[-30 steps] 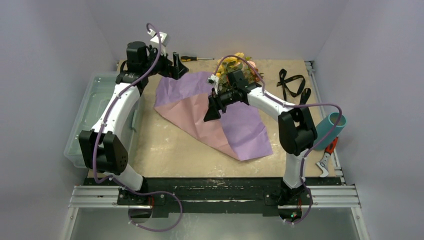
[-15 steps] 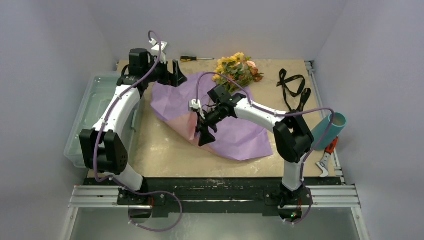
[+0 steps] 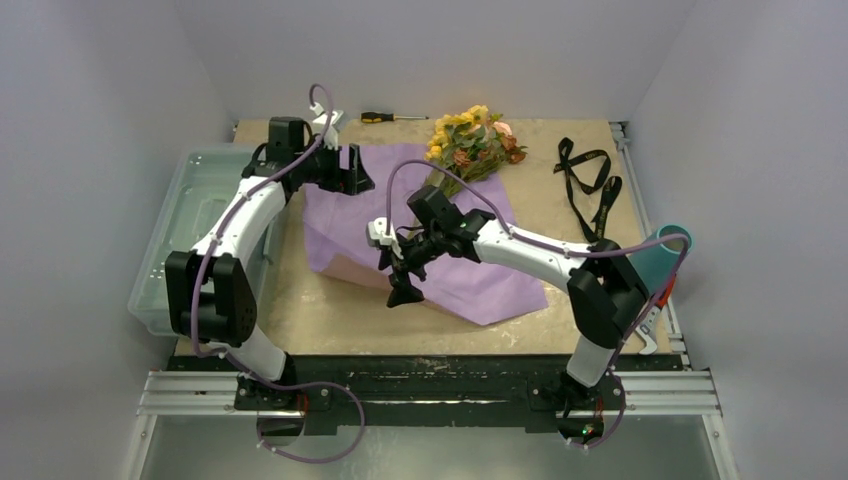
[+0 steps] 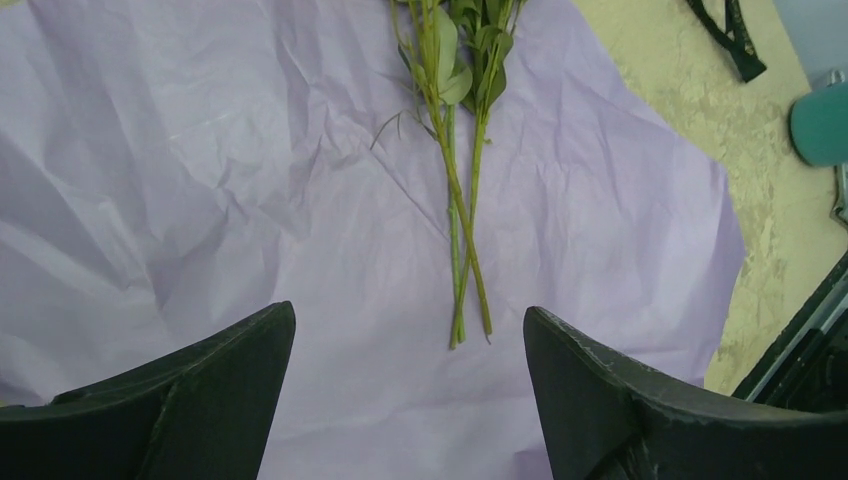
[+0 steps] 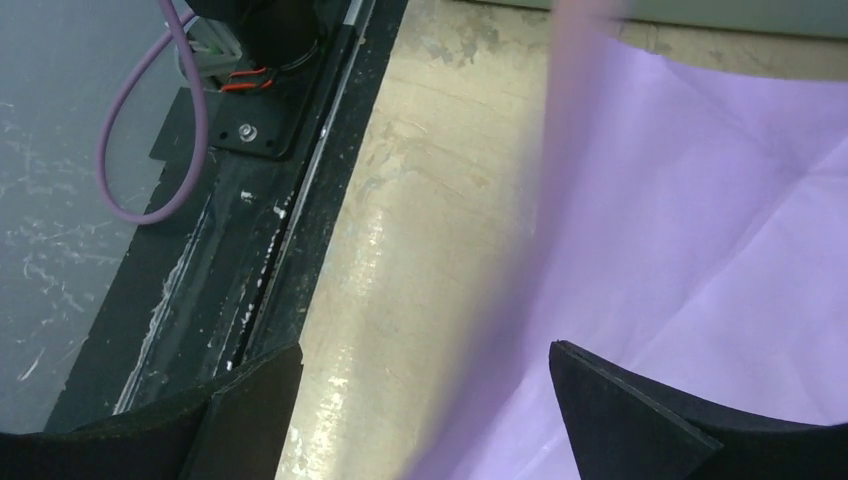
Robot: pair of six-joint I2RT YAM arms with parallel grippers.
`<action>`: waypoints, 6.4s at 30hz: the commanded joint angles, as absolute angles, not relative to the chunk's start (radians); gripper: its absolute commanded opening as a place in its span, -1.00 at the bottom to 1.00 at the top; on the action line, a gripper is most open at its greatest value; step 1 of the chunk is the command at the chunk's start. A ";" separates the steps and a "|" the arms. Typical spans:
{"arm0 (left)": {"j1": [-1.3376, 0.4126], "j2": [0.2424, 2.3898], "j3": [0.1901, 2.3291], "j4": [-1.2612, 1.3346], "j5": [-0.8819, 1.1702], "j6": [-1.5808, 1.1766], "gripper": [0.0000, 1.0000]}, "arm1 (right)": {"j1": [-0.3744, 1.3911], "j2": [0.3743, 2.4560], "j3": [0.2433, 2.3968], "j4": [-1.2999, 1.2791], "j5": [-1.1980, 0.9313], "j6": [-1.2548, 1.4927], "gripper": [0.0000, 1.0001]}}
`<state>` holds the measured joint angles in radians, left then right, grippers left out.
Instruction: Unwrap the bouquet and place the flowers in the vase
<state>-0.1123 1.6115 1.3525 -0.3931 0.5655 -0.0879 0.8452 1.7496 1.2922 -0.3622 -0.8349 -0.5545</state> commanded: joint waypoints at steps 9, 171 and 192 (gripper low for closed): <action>-0.158 1.638 1.201 -0.519 0.599 0.153 0.30 | 0.877 1.591 1.234 -0.275 -0.795 -0.539 0.97; -0.435 1.651 1.289 0.218 0.590 -0.418 -1.00 | 0.225 1.962 1.687 0.166 -0.823 0.887 -1.00; -0.371 1.707 1.357 0.212 0.825 -0.523 -0.17 | 0.214 1.903 1.527 0.561 -1.045 1.113 -1.00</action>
